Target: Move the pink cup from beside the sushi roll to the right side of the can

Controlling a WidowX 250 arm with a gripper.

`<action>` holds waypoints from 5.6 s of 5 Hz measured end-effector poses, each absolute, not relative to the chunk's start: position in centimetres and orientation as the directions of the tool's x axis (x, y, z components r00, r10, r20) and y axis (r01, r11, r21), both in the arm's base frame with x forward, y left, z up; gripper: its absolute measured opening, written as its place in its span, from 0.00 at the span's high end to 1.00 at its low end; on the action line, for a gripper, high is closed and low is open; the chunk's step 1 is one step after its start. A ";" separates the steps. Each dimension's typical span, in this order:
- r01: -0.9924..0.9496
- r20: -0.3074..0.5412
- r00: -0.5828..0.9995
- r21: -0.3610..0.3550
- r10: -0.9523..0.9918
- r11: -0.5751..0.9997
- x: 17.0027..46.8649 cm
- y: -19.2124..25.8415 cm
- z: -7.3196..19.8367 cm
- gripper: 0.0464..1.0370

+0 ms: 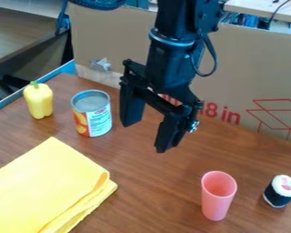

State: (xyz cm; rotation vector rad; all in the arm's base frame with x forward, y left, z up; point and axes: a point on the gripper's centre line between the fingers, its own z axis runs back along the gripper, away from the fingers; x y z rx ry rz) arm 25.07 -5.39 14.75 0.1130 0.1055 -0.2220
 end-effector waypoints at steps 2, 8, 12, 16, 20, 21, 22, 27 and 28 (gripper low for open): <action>0.277 -0.137 0.955 0.089 -0.264 0.957 27.1 -6.9 12.3 0.04; 0.378 -0.130 0.916 -0.043 -0.381 0.925 30.5 -10.8 5.7 0.08; 0.370 -0.112 0.920 -0.066 -0.376 0.927 30.0 -11.1 5.4 0.93; 0.217 0.032 0.976 0.013 -0.217 0.976 33.3 -1.3 12.5 0.94; 0.178 -0.116 0.977 -0.013 -0.179 0.984 36.1 4.3 7.0 0.94; 0.220 -0.092 0.970 -0.049 -0.224 0.974 36.6 3.8 6.2 0.94; 0.227 -0.084 0.969 -0.061 -0.231 0.972 36.7 3.6 5.7 0.94; 0.261 0.012 0.965 0.060 -0.262 0.963 31.8 0.4 14.8 0.03; 0.360 -0.062 0.932 0.032 -0.357 0.932 30.1 -4.0 15.4 0.03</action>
